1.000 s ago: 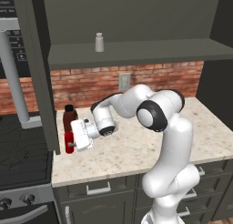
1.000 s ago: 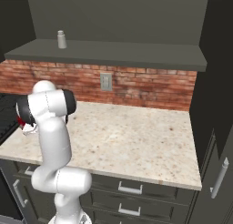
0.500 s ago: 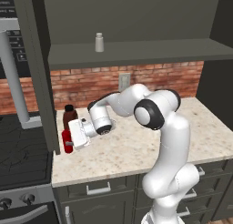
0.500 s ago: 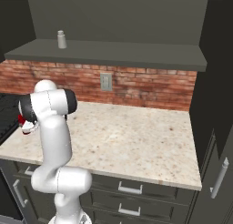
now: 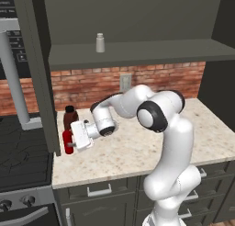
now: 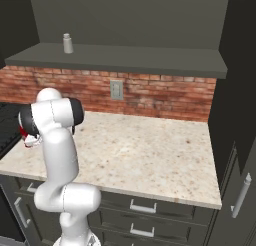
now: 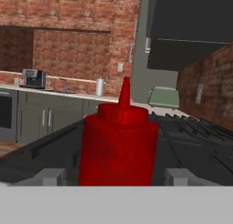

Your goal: Collect the paprika, ketchup, and shaker from the cabinet and place them next to the stove.

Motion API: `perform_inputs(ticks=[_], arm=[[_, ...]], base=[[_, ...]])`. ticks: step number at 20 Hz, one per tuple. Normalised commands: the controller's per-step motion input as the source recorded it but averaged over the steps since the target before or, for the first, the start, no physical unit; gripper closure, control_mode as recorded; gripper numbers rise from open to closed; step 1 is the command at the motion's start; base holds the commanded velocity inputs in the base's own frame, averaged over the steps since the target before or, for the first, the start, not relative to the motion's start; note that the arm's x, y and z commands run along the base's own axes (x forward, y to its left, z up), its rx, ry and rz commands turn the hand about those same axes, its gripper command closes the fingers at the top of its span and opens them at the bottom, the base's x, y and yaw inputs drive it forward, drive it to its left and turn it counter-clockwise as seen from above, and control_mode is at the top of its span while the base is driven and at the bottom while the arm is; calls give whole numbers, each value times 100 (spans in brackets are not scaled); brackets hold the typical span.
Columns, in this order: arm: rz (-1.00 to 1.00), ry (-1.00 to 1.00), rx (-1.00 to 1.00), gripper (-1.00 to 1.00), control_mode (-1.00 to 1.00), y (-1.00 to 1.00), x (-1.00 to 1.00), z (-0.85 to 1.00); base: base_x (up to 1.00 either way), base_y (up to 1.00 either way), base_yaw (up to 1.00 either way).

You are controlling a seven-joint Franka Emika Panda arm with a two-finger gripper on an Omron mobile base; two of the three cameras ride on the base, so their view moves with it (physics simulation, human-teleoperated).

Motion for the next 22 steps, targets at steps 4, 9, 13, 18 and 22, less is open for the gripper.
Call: perform_inputs(ticks=[4,9,13,18,22], arm=[[0,-1,1,-100,-100,-24,-8,1],[0,0,0,-100,-100,-23,-4,13],[-2,0,2,-100,-100,-27,0,32],[-3,0,2,-100,-100,-31,-9,50],[-5,-4,3,-100,-100,-33,-33,64]], base=[[0,0,0],[0,0,0],[0,0,0],[0,0,0],[0,0,0]])
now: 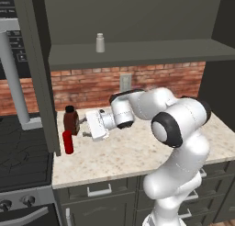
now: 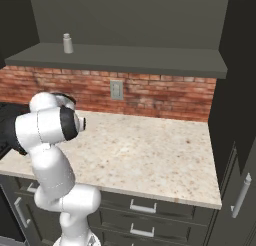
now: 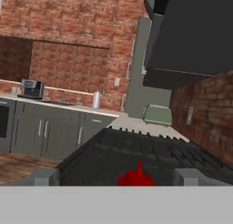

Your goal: Collect the paprika, ketchup, and shaker from the cabinet and place them next to the stove.

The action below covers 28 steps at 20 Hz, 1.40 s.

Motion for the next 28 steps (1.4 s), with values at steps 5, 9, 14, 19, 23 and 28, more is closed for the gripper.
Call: perform_inputs(ticks=[5,9,14,19,23,28], arm=[[-12,0,2,-100,-100,-25,-46,96],[-14,0,0,-100,-100,-25,-45,100],[-17,4,0,-100,-100,-26,-41,100],[-21,10,0,-100,-100,-26,-42,95],[-24,14,0,-100,-100,-25,-42,87],[-27,19,0,-100,-100,-29,-32,81]], base=[[0,0,0],[0,0,0],[0,0,0],[0,0,0],[0,0,0],[0,0,0]])
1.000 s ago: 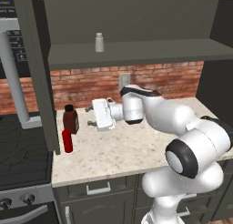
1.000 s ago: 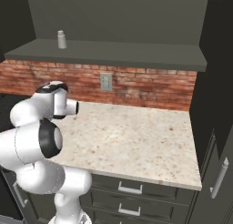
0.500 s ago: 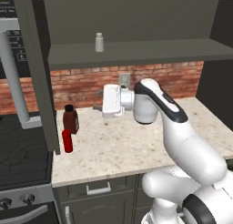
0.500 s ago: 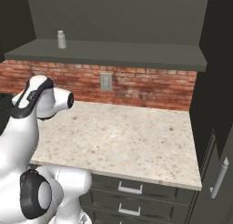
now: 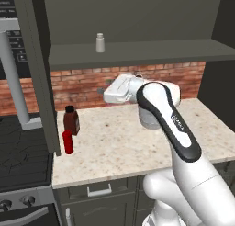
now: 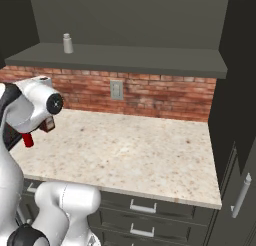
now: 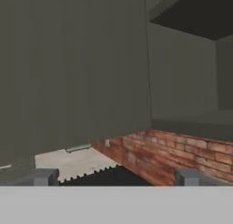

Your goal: Collect the paprika, ketchup, and shaker from the cabinet and place them next to the stove.

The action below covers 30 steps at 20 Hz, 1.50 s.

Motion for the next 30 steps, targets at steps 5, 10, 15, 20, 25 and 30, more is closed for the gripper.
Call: perform_inputs(ticks=[5,10,15,20,25,30], arm=[[-30,22,-1,-100,-100,-38,-9,59],[-28,17,-11,-100,-100,-46,0,32],[-18,10,-13,-100,-100,-29,2,9],[-1,2,-5,-100,-100,-1,3,-13],[-6,0,-1,-100,-100,0,0,25],[-7,0,-3,-100,-100,-5,0,48]], base=[[0,0,0],[0,0,0],[0,0,0],[0,0,0],[0,0,0],[0,0,0]])
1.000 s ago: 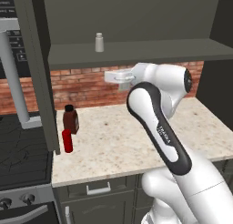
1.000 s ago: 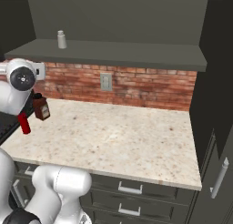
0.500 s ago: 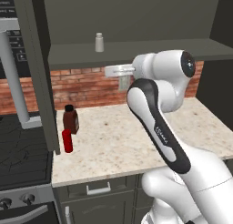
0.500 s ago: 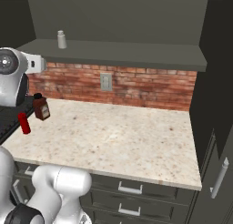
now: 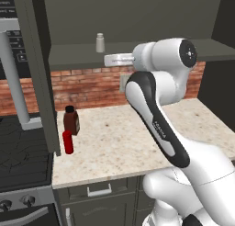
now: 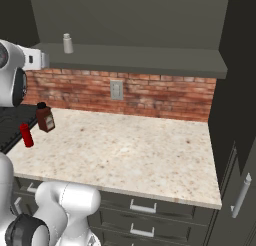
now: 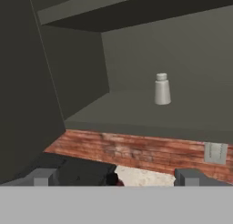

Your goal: Collect the paprika, ketchup, and shaker from the cabinet and place them next to the stove.

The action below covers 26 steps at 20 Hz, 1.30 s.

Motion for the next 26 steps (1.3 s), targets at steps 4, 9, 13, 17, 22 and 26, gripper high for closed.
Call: perform_inputs(ticks=[4,9,13,17,22,26], arm=[[-6,0,-1,-100,-100,-10,0,31],[-6,0,-1,-100,-100,-7,0,22],[-4,0,-1,-100,-100,0,1,15],[0,-1,0,-100,-100,0,9,7],[0,-1,0,-100,-100,0,21,18],[0,0,-2,-100,-100,0,27,24]], base=[[0,0,0],[0,0,0],[0,0,0],[0,0,0],[0,0,0],[0,0,0]])
